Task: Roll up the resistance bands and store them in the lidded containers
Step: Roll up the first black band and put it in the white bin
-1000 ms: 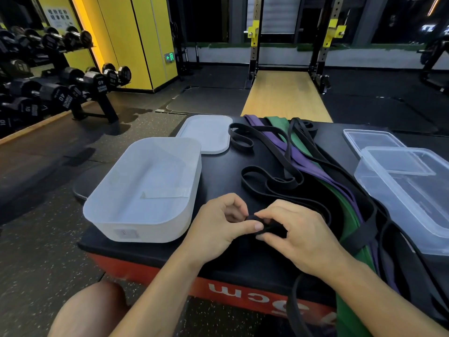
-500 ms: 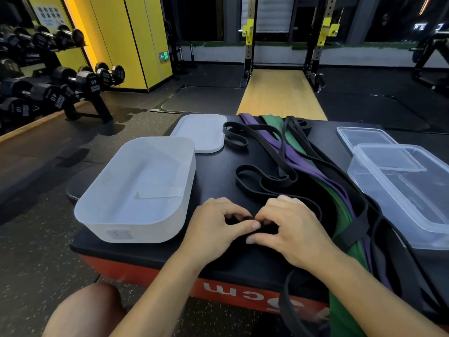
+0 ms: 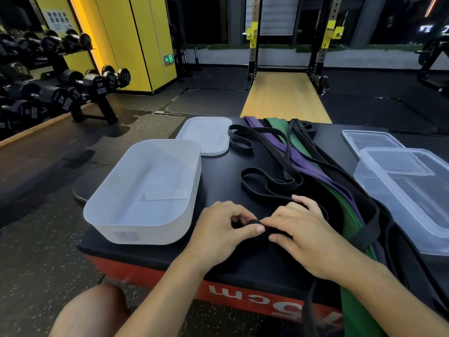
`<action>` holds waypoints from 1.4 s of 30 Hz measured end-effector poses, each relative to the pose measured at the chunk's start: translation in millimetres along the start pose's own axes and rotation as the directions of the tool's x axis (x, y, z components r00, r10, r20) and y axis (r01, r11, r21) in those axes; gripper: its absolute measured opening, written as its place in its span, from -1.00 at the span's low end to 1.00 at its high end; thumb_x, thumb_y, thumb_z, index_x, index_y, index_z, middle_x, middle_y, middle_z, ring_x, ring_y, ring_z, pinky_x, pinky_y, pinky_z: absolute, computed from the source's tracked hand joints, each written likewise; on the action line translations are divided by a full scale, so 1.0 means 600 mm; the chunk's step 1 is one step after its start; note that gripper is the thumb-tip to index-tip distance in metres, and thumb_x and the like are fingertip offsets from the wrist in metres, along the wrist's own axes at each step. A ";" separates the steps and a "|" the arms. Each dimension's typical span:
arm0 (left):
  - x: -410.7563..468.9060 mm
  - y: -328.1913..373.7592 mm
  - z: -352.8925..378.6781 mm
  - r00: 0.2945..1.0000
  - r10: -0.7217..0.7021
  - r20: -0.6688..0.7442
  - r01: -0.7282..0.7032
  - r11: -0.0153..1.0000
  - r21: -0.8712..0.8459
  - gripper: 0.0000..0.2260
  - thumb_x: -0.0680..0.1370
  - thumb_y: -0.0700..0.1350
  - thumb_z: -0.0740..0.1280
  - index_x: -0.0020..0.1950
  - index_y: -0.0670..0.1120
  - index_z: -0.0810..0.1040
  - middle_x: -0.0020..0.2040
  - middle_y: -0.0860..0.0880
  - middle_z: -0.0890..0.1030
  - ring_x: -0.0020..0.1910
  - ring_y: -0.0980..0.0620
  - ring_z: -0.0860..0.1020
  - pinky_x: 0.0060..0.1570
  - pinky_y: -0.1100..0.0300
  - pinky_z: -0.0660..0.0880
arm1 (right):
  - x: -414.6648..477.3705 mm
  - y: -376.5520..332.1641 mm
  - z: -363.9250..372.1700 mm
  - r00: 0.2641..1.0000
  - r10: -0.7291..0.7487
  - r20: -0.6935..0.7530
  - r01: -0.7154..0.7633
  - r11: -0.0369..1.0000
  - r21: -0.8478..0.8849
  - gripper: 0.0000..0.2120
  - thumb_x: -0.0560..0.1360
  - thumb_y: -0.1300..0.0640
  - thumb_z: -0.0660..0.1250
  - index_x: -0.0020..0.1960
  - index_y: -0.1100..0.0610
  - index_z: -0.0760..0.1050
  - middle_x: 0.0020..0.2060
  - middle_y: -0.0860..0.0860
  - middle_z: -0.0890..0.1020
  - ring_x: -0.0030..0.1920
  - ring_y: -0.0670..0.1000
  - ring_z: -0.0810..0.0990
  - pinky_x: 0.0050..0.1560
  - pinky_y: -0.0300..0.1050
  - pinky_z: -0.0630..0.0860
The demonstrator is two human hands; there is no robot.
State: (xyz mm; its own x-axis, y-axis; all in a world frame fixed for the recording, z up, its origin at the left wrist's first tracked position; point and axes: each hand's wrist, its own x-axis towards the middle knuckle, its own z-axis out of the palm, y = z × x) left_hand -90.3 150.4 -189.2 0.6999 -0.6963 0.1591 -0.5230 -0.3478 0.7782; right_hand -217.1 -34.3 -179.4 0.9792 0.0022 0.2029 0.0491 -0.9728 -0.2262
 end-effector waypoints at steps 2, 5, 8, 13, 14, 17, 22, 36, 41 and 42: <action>0.002 -0.001 -0.001 1.000 0.009 0.013 -0.009 1.000 0.005 -0.88 0.45 0.19 0.54 -0.06 0.24 0.72 -0.12 0.25 0.64 0.03 0.24 0.51 0.01 0.27 0.42 | -0.001 -0.004 0.002 0.997 -0.019 -0.072 0.013 0.997 -0.079 -0.82 0.58 -0.08 0.31 0.18 -0.20 0.53 -0.09 -0.26 0.55 0.07 -0.18 0.52 0.56 -0.05 0.00; 0.004 -0.001 -0.002 1.000 0.011 0.027 -0.012 1.000 0.023 -0.86 0.46 0.21 0.53 -0.04 0.23 0.71 -0.11 0.24 0.64 0.04 0.25 0.50 0.04 0.24 0.43 | -0.004 -0.008 0.000 0.983 -0.090 -0.161 0.059 0.981 -0.184 -0.88 0.52 -0.08 0.35 0.05 -0.17 0.56 -0.11 -0.25 0.58 0.04 -0.10 0.56 0.51 0.02 0.16; 0.005 -0.001 0.000 0.999 0.016 0.032 -0.018 0.999 0.047 -0.82 0.45 0.24 0.52 -0.03 0.21 0.70 -0.11 0.24 0.64 0.04 0.25 0.49 0.10 0.16 0.45 | -0.008 0.003 0.000 0.969 -0.146 -0.200 0.100 0.970 -0.223 -0.84 0.48 -0.05 0.43 0.06 -0.15 0.66 -0.05 -0.24 0.59 0.04 -0.06 0.56 0.43 0.10 0.32; 0.003 0.000 0.001 0.999 0.022 0.048 -0.024 0.999 0.044 -0.82 0.45 0.24 0.52 0.02 0.27 0.69 -0.09 0.29 0.63 0.06 0.26 0.50 0.11 0.18 0.44 | -0.011 0.005 0.012 0.969 -0.101 -0.225 0.082 0.992 -0.093 -0.85 0.49 0.05 0.49 0.05 -0.07 0.72 -0.12 -0.20 0.60 -0.09 -0.05 0.55 -0.16 -0.04 0.61; 0.001 0.001 0.000 0.999 0.018 0.051 -0.019 0.999 0.026 -0.79 0.45 0.22 0.54 0.07 0.27 0.69 -0.08 0.29 0.64 0.06 0.26 0.52 0.11 0.21 0.45 | -0.012 0.004 0.014 0.968 -0.076 -0.237 0.061 0.996 -0.071 -0.86 0.50 0.03 0.47 0.05 -0.07 0.72 -0.14 -0.22 0.58 -0.10 -0.06 0.54 -0.23 -0.04 0.61; 0.000 0.002 0.000 0.999 -0.015 0.045 0.018 0.997 -0.079 -0.71 0.44 0.12 0.60 0.12 0.24 0.66 -0.07 0.23 0.68 0.04 0.23 0.58 0.11 0.22 0.52 | -0.011 0.003 0.017 0.971 -0.016 -0.238 0.016 1.000 0.000 -0.80 0.49 0.01 0.48 0.11 -0.09 0.68 -0.16 -0.24 0.57 -0.08 -0.09 0.53 -0.18 -0.03 0.62; -0.003 0.004 -0.003 0.998 0.000 0.059 0.008 0.992 -0.127 -0.73 0.44 0.03 0.61 0.07 0.20 0.63 -0.08 0.20 0.71 0.00 0.22 0.64 0.02 0.36 0.46 | -0.007 -0.001 0.010 0.987 0.024 -0.160 -0.012 0.997 0.075 -0.66 0.51 0.02 0.48 0.27 -0.08 0.56 -0.03 -0.28 0.57 0.07 -0.18 0.48 0.09 -0.12 0.56; -0.009 0.010 -0.005 0.989 0.097 0.107 -0.065 0.961 -0.270 -0.57 0.55 -0.21 0.51 0.33 0.18 0.57 0.07 0.13 0.73 0.03 0.07 0.67 0.24 0.06 0.58 | -0.011 -0.008 0.002 0.993 -0.031 -0.110 0.043 0.993 0.106 -0.75 0.52 0.02 0.48 0.19 -0.04 0.61 0.05 -0.24 0.63 0.10 -0.20 0.54 0.15 -0.23 0.52; -0.011 0.012 -0.007 0.988 0.135 0.069 -0.109 0.948 -0.301 -0.46 0.54 -0.29 0.49 0.40 0.19 0.55 0.24 0.14 0.62 0.06 0.00 0.68 0.25 0.05 0.59 | -0.011 -0.008 0.004 0.992 -0.010 -0.128 0.024 0.993 0.112 -0.77 0.50 -0.06 0.49 0.12 -0.03 0.61 -0.06 -0.26 0.57 -0.01 -0.26 0.45 0.04 -0.24 0.51; -0.012 0.013 -0.007 0.987 0.147 0.070 -0.119 0.947 -0.299 -0.45 0.55 -0.31 0.48 0.41 0.18 0.54 0.25 0.14 0.59 0.07 -0.01 0.68 0.26 0.06 0.59 | -0.010 -0.008 0.004 0.992 -0.005 -0.126 0.019 0.993 0.113 -0.77 0.50 -0.09 0.47 0.11 -0.04 0.59 -0.07 -0.28 0.54 -0.02 -0.27 0.42 0.02 -0.22 0.51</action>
State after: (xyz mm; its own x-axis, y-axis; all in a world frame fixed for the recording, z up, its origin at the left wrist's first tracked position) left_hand -97.6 155.4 -182.0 0.5798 -0.7821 0.2286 -0.4330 -0.0581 0.8995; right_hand -222.5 -29.1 -182.1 0.9463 -0.0220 0.3227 0.0900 -0.9404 -0.3280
